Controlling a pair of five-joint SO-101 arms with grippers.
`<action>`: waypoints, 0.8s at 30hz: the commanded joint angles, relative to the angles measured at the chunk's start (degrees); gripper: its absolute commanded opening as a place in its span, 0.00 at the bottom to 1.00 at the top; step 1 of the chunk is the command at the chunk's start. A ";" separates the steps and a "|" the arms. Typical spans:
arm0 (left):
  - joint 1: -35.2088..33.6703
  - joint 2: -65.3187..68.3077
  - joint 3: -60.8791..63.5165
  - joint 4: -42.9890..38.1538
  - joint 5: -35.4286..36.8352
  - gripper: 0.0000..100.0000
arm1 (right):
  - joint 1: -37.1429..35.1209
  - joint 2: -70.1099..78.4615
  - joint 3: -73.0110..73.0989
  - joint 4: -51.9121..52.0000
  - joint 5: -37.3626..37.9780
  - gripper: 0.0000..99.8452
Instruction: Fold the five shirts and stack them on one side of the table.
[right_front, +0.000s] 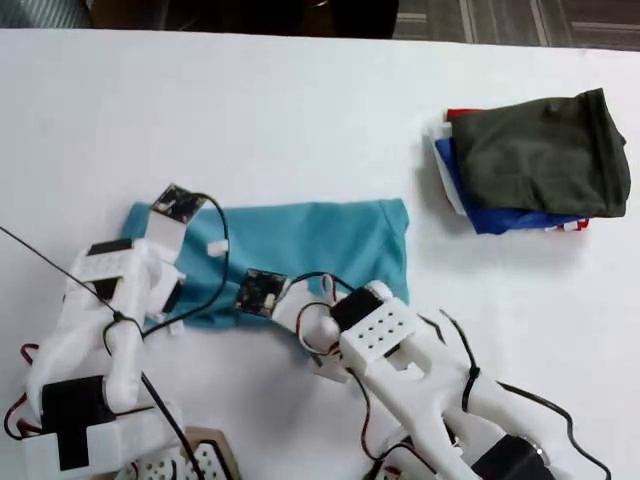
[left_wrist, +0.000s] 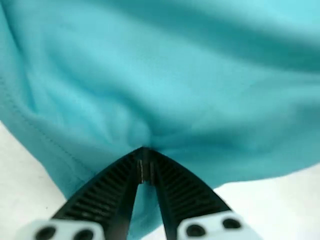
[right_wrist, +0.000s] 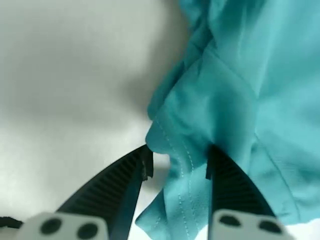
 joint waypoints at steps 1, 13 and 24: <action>0.79 0.35 0.04 -1.85 0.09 0.02 | -0.13 0.40 -0.26 -1.71 0.18 0.18; 0.79 0.35 0.04 -1.85 0.09 0.02 | -0.13 14.90 -2.46 -6.73 0.18 0.18; 0.79 0.35 0.04 -1.85 0.09 0.02 | -0.13 18.95 -7.82 -4.70 0.18 0.02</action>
